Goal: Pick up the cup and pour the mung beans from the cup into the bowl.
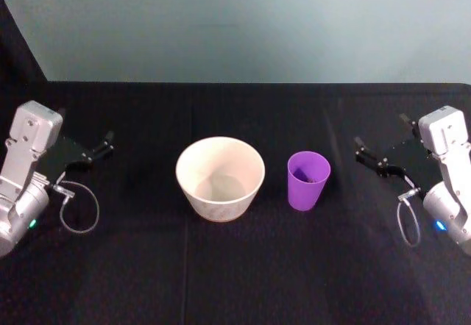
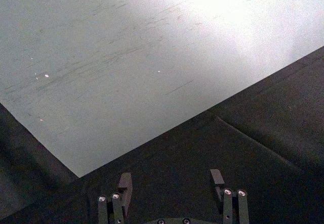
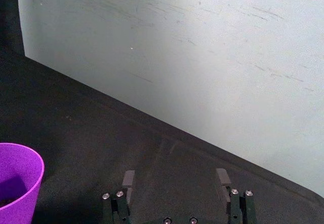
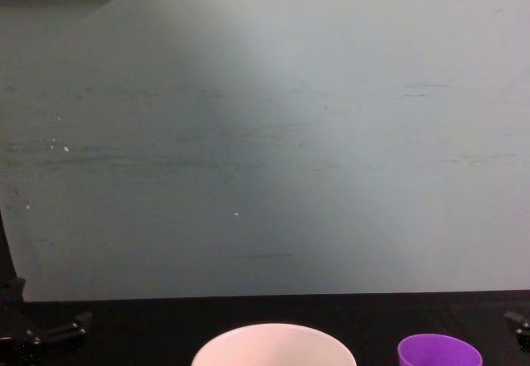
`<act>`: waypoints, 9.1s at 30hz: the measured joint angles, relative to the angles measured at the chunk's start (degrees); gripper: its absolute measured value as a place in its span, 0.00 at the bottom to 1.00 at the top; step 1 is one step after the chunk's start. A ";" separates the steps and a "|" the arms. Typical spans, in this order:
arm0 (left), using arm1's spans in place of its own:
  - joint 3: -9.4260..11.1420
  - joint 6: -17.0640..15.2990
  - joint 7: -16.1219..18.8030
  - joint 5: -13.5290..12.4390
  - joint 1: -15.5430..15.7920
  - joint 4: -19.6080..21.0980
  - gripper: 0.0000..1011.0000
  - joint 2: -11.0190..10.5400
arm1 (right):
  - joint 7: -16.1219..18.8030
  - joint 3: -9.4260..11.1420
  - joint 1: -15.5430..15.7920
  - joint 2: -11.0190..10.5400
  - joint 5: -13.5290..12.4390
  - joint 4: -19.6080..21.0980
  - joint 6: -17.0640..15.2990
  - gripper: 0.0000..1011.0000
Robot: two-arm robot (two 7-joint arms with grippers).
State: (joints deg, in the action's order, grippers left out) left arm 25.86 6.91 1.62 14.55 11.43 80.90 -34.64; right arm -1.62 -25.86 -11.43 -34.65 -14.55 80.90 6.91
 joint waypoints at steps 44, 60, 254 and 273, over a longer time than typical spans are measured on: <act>0.00 0.00 0.00 0.00 0.00 0.00 0.99 0.00 | 0.00 0.00 0.00 0.00 0.00 0.00 0.00 0.99; 0.00 0.00 0.00 0.00 0.00 0.00 0.99 0.00 | 0.28 1.88 5.45 -1.60 0.89 4.55 -0.38 0.99; 0.00 0.00 0.00 0.00 0.00 0.00 0.99 0.00 | 13.53 9.46 10.60 14.30 3.17 12.88 -3.14 0.72; 0.00 0.00 0.00 0.00 0.00 0.00 0.99 0.00 | 13.54 9.46 10.60 14.30 3.17 12.89 -3.14 0.72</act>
State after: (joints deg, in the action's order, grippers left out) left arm 25.86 6.91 1.62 14.55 11.43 80.90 -34.65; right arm 11.91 -16.41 -0.83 -20.34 -11.38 93.79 3.77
